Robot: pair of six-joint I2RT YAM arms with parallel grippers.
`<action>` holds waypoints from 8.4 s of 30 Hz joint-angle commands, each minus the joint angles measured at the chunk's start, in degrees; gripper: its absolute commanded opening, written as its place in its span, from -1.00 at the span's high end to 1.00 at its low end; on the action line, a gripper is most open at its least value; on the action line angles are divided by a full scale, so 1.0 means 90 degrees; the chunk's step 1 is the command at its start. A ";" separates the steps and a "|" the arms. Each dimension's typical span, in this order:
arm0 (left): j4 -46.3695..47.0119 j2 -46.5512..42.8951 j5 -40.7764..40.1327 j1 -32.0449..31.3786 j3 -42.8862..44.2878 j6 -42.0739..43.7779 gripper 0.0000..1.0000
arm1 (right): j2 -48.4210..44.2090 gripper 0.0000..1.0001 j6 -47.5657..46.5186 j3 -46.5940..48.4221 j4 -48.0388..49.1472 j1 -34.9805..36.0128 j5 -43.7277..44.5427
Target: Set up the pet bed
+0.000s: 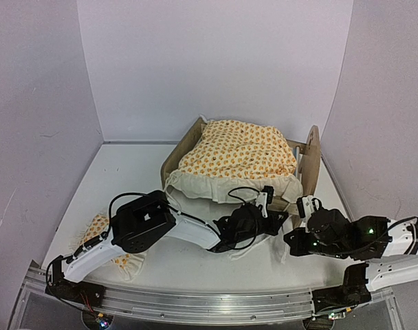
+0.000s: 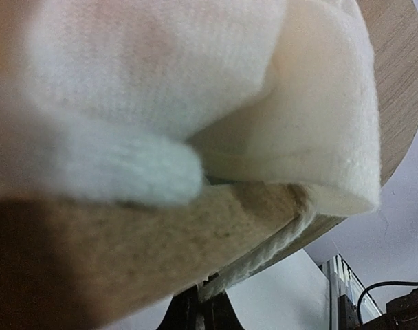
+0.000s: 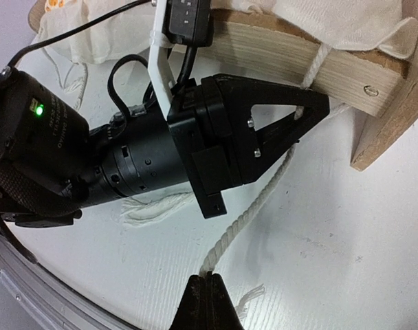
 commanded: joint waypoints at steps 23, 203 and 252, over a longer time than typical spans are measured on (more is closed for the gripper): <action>0.1152 -0.2075 0.1847 0.0194 -0.2128 0.0583 1.00 | 0.0921 1.00 -0.2371 -0.1119 0.4868 -0.1829 0.0703; -0.0124 -0.2950 0.0647 0.0741 0.0191 0.5310 1.00 | 0.5178 1.00 -0.0122 -0.0204 0.3322 -0.0497 0.0782; -0.1233 -0.6710 0.1595 0.1533 -0.5944 0.4615 -0.66 | 0.4156 -0.84 -0.4212 0.6349 -0.2536 -0.3231 -0.0030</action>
